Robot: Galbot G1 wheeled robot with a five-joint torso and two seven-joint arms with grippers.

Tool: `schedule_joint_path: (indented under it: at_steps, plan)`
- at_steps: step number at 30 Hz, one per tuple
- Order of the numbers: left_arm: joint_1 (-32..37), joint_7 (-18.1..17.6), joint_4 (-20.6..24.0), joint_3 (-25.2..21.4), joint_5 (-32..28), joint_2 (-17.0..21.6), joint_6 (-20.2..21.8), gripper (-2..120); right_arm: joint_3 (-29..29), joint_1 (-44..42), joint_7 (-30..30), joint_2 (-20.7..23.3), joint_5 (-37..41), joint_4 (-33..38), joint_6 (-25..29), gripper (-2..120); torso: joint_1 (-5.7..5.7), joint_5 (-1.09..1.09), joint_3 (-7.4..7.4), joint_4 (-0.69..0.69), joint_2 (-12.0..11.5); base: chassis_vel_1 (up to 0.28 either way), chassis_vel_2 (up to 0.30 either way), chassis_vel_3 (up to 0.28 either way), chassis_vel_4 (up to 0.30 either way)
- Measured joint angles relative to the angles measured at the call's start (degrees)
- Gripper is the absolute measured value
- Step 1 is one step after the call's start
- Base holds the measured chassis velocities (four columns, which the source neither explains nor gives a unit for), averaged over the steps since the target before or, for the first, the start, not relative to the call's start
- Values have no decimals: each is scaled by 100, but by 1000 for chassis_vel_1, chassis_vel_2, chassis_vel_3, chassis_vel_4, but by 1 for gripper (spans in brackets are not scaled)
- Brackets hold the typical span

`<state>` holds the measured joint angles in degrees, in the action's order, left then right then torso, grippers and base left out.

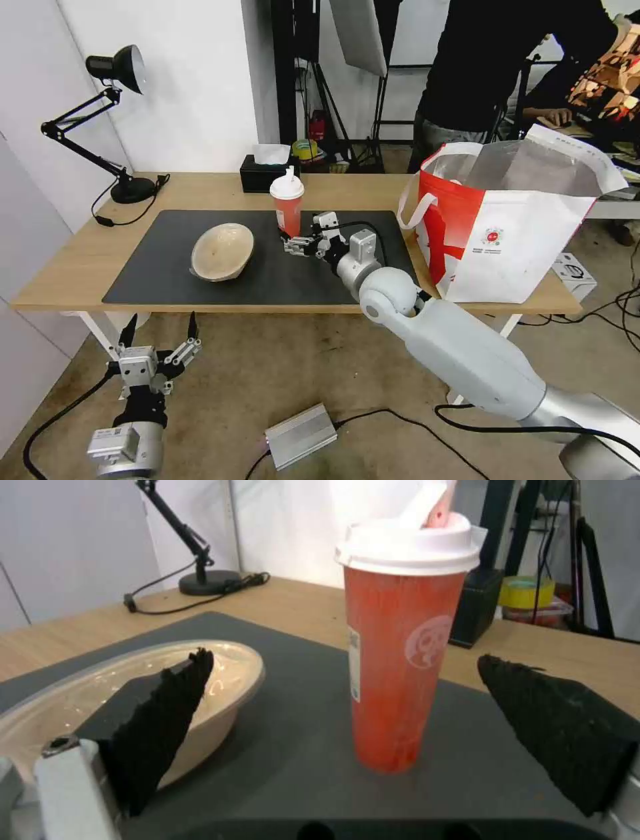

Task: Pick up the trash from the table and place it into the takeout bag.

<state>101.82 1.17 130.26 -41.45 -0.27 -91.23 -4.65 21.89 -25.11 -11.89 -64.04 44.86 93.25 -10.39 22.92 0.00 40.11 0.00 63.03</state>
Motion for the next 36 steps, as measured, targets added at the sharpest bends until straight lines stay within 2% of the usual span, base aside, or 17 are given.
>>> schedule_joint_path:
  at_steps: [16,36]
  plan:
    - [4,0,18,-63,-26,1,-5,100,-195,117,33,-222,21,-443,56,100,0,0,0,0,0,0,0,0,0]
    - [-33,-5,-56,-64,-41,3,-9,100,-263,259,226,-586,-40,-1518,383,100,0,0,0,0,0,0,0,0,0]
